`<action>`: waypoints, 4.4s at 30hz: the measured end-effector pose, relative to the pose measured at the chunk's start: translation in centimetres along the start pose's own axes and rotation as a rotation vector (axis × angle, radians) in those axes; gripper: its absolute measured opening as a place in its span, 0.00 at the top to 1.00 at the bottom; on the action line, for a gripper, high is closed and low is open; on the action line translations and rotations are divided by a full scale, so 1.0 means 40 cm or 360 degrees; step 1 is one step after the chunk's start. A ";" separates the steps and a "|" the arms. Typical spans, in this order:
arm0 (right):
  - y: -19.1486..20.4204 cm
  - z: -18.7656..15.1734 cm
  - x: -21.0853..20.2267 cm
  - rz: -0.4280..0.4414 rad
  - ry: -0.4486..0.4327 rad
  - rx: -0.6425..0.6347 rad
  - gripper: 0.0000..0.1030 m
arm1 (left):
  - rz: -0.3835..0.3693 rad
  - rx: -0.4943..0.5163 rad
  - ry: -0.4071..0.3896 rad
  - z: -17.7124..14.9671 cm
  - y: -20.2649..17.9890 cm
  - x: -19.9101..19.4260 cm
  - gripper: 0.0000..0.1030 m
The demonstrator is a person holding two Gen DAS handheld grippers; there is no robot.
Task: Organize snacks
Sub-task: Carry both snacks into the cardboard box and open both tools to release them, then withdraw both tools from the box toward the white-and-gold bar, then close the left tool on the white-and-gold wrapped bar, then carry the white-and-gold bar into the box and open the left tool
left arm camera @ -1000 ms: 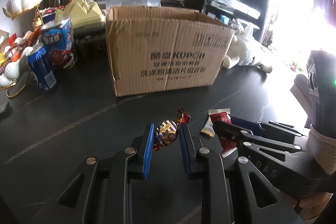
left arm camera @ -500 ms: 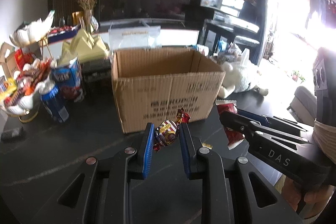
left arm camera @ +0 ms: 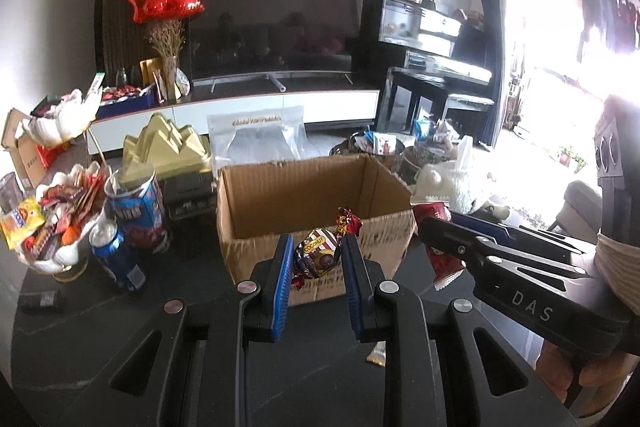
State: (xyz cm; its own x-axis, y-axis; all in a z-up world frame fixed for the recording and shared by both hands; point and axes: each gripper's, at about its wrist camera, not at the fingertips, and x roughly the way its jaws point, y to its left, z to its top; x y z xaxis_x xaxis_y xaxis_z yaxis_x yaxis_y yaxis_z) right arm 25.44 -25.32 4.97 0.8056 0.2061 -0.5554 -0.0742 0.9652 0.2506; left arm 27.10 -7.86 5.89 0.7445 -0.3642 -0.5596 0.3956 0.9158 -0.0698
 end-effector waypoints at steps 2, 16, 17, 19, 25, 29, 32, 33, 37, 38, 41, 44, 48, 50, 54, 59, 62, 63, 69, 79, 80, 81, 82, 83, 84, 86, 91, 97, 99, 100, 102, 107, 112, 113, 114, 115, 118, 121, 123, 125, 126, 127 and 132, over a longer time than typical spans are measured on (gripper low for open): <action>0.001 0.012 0.002 -0.0012 -0.0015 -0.0012 0.77 | 0.0002 0.0000 -0.0005 0.016 0.001 0.006 0.76; -0.024 0.111 0.086 -0.0052 -0.0040 -0.0081 0.77 | 0.0024 -0.0016 0.0023 0.103 0.025 0.130 0.76; -0.027 0.115 0.092 -0.0058 -0.0039 -0.0081 0.77 | 0.0026 -0.0019 0.0029 0.105 0.025 0.140 0.76; -0.037 0.126 0.110 -0.0064 -0.0037 -0.0083 0.77 | 0.0028 -0.0023 0.0044 0.112 0.029 0.165 0.76; -0.058 0.156 0.163 -0.0093 -0.0035 -0.0102 0.77 | 0.0039 -0.0033 0.0083 0.138 0.043 0.238 0.75; -0.073 0.170 0.200 -0.0134 -0.0028 -0.0096 0.69 | 0.0111 -0.0040 0.0073 0.148 0.060 0.263 0.46; -0.078 0.157 0.206 -0.0188 -0.0038 -0.0106 0.53 | 0.0152 -0.0033 0.0055 0.141 0.065 0.257 0.45; -0.079 0.150 0.206 -0.0195 -0.0035 -0.0118 0.53 | 0.0158 -0.0038 0.0057 0.137 0.068 0.255 0.45; -0.086 0.118 0.199 -0.0193 0.0004 -0.0099 0.53 | 0.0155 -0.0043 0.0078 0.112 0.064 0.241 0.45; -0.086 0.110 0.194 -0.0190 0.0011 -0.0098 0.53 | 0.0158 -0.0037 0.0082 0.103 0.057 0.233 0.45; -0.088 0.082 0.170 -0.0188 0.0024 -0.0089 0.53 | 0.0147 -0.0031 0.0098 0.078 0.045 0.216 0.45; -0.089 0.057 0.138 -0.0216 0.0028 -0.0086 0.48 | 0.0141 -0.0008 0.0090 0.058 0.023 0.189 0.45; -0.097 0.021 0.084 -0.0278 0.0027 -0.0061 0.46 | 0.0110 0.0018 0.0084 0.037 -0.009 0.154 0.42; -0.104 0.003 0.062 -0.0303 0.0030 -0.0042 0.45 | 0.0092 0.0039 0.0087 0.024 -0.029 0.141 0.41; -0.133 -0.042 0.024 -0.0344 0.0061 0.0012 0.45 | 0.0054 0.0093 0.0127 -0.009 -0.069 0.137 0.41; -0.168 -0.097 0.005 -0.0362 0.0128 0.0063 0.45 | -0.0033 0.0087 0.0220 -0.059 -0.112 0.156 0.41; -0.190 -0.134 -0.005 -0.0382 0.0168 0.0087 0.45 | -0.0063 0.0097 0.0257 -0.085 -0.133 0.168 0.41; -0.196 -0.143 -0.007 -0.0386 0.0179 0.0094 0.45 | -0.0083 0.0103 0.0276 -0.095 -0.142 0.174 0.41; -0.223 -0.199 -0.007 -0.0407 0.0241 0.0142 0.45 | -0.0195 0.0137 0.0389 -0.155 -0.175 0.219 0.41; -0.274 -0.288 0.052 -0.0397 0.0393 0.0224 0.45 | -0.0267 0.0181 0.0556 -0.263 -0.200 0.294 0.42; -0.278 -0.296 0.059 -0.0402 0.0404 0.0231 0.45 | -0.0277 0.0178 0.0564 -0.271 -0.199 0.301 0.42; -0.282 -0.305 0.066 -0.0399 0.0419 0.0238 0.45 | -0.0290 0.0178 0.0576 -0.278 -0.200 0.308 0.42; -0.286 -0.311 0.071 -0.0395 0.0429 0.0243 0.45 | -0.0303 0.0182 0.0588 -0.285 -0.203 0.315 0.42; -0.289 -0.317 0.078 -0.0388 0.0440 0.0246 0.45 | -0.0303 0.0189 0.0593 -0.288 -0.204 0.320 0.42; -0.293 -0.323 0.084 -0.0382 0.0447 0.0251 0.45 | -0.0302 0.0201 0.0601 -0.292 -0.206 0.326 0.45; -0.301 -0.333 0.094 -0.0369 0.0462 0.0257 0.45 | -0.0300 0.0222 0.0619 -0.298 -0.214 0.340 0.49; -0.315 -0.351 0.107 -0.0356 0.0480 0.0268 0.45 | -0.0267 0.0253 0.0670 -0.316 -0.226 0.374 0.56; -0.326 -0.367 0.129 -0.0322 0.0518 0.0283 0.45 | -0.0230 0.0256 0.0693 -0.322 -0.233 0.400 0.62; -0.326 -0.370 0.133 -0.0320 0.0523 0.0281 0.45 | -0.0209 0.0262 0.0701 -0.325 -0.234 0.409 0.66; -0.327 -0.371 0.135 -0.0324 0.0525 0.0281 0.45 | -0.0204 0.0262 0.0702 -0.327 -0.234 0.412 0.68; -0.328 -0.372 0.135 -0.0321 0.0525 0.0288 0.45 | -0.0198 0.0263 0.0699 -0.328 -0.238 0.415 0.70; -0.325 -0.373 0.138 -0.0312 0.0532 0.0282 0.45 | -0.0202 0.0249 0.0724 -0.334 -0.240 0.425 0.80; -0.320 -0.371 0.138 -0.0316 0.0529 0.0266 0.45 | -0.0207 0.0223 0.0715 -0.336 -0.232 0.416 0.81; -0.319 -0.371 0.138 -0.0317 0.0529 0.0266 0.45 | -0.0206 0.0212 0.0708 -0.334 -0.231 0.413 0.81; -0.317 -0.370 0.137 -0.0317 0.0527 0.0263 0.45 | -0.0210 0.0201 0.0703 -0.333 -0.229 0.410 0.81; -0.315 -0.369 0.136 -0.0318 0.0524 0.0257 0.45 | -0.0215 0.0188 0.0695 -0.331 -0.226 0.403 0.81; -0.304 -0.363 0.129 -0.0316 0.0508 0.0242 0.45 | -0.0217 0.0168 0.0668 -0.323 -0.218 0.379 0.81; -0.289 -0.356 0.121 -0.0312 0.0489 0.0220 0.45 | -0.0215 0.0140 0.0633 -0.312 -0.206 0.348 0.81; -0.276 -0.348 0.113 -0.0312 0.0474 0.0204 0.45 | -0.0212 0.0120 0.0608 -0.303 -0.196 0.323 0.81; -0.263 -0.339 0.104 -0.0309 0.0456 0.0189 0.45 | -0.0203 0.0102 0.0580 -0.294 -0.185 0.302 0.81; -0.254 -0.332 0.098 -0.0308 0.0444 0.0176 0.45 | -0.0199 0.0092 0.0564 -0.287 -0.178 0.288 0.81; -0.246 -0.326 0.092 -0.0307 0.0432 0.0166 0.45 | -0.0197 0.0079 0.0546 -0.281 -0.170 0.276 0.81; -0.197 -0.282 0.061 -0.0267 0.0372 0.0117 0.45 | -0.0161 0.0040 0.0458 -0.240 -0.139 0.221 0.81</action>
State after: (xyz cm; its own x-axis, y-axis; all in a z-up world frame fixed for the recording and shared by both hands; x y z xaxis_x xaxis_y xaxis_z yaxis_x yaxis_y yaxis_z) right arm 21.37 -30.61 -7.31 0.6451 0.0841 -0.7595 0.0983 0.9765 0.1917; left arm 26.31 -14.53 -6.61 0.5191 -0.3874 -0.7619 0.4760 0.8714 -0.1188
